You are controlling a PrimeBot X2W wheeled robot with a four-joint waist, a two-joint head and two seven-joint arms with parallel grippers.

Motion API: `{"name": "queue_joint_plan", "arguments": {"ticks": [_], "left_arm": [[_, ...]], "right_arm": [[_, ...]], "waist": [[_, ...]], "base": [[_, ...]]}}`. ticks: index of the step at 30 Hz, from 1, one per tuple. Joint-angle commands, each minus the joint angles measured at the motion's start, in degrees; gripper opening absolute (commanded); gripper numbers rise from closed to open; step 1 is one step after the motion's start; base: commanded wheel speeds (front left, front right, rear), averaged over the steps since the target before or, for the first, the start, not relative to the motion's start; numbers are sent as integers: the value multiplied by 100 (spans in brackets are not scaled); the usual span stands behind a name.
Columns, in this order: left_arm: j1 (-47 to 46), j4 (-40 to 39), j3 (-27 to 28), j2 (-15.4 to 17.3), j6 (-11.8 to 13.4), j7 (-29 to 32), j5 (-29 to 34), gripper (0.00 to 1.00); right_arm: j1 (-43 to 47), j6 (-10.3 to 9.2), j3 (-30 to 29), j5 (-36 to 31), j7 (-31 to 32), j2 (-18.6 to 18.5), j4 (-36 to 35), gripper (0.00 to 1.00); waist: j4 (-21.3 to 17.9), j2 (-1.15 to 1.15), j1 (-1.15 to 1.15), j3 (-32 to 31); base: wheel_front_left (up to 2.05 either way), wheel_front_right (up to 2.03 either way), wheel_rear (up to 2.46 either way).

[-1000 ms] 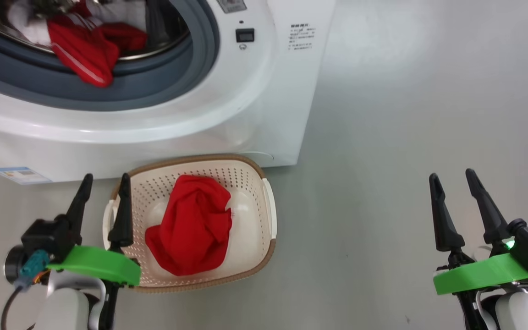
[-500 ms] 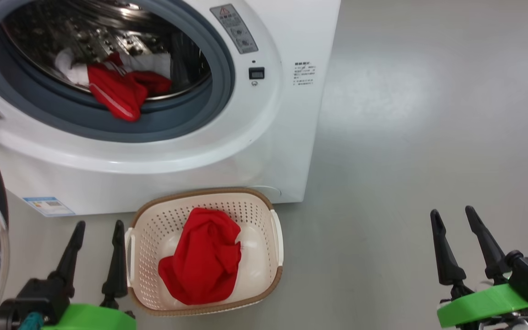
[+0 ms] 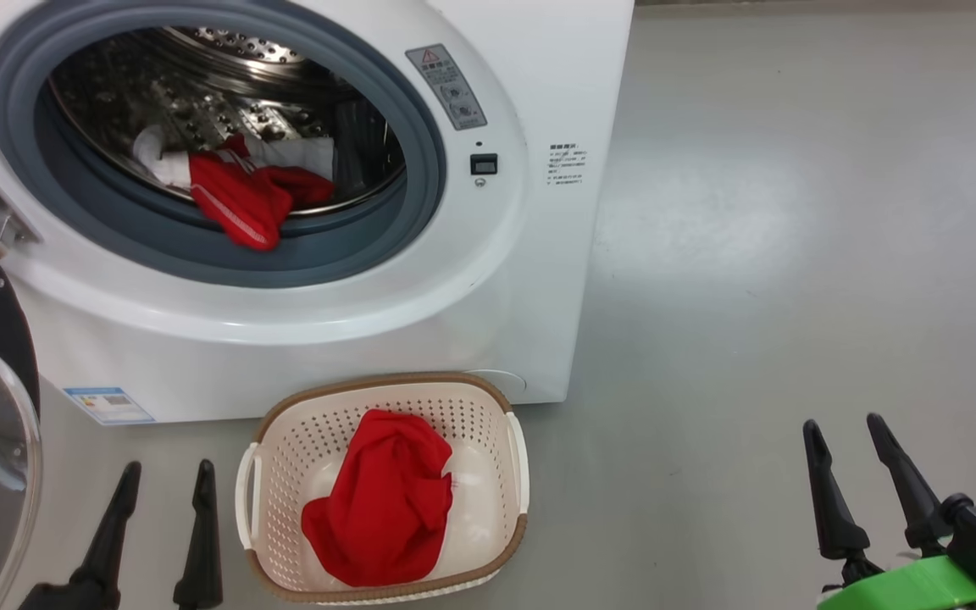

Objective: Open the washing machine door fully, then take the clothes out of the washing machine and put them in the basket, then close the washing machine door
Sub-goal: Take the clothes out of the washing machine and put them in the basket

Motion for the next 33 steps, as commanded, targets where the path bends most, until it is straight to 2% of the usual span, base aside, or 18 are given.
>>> {"name": "queue_joint_plan", "arguments": {"ticks": [1, 22, 33], "left_arm": [[19, -218, 210, 29, -32, -29, 14, 100], [30, -385, 133, 15, 13, -29, -140, 100], [-686, 178, 65, 49, -11, -29, -43, 100]], "right_arm": [[2, 37, 73, 41, -37, -113, -155, 100], [-49, 37, 24, 42, -37, -54, -207, 100], [-412, 37, 76, 26, -37, 18, -160, 100]], "waist": [[-16, 0, 0, -22], [-7, 0, 0, 147], [15, 0, 0, 565]], "base": [[0, 0, 0], [0, 0, 0], [0, 0, 0]]}}
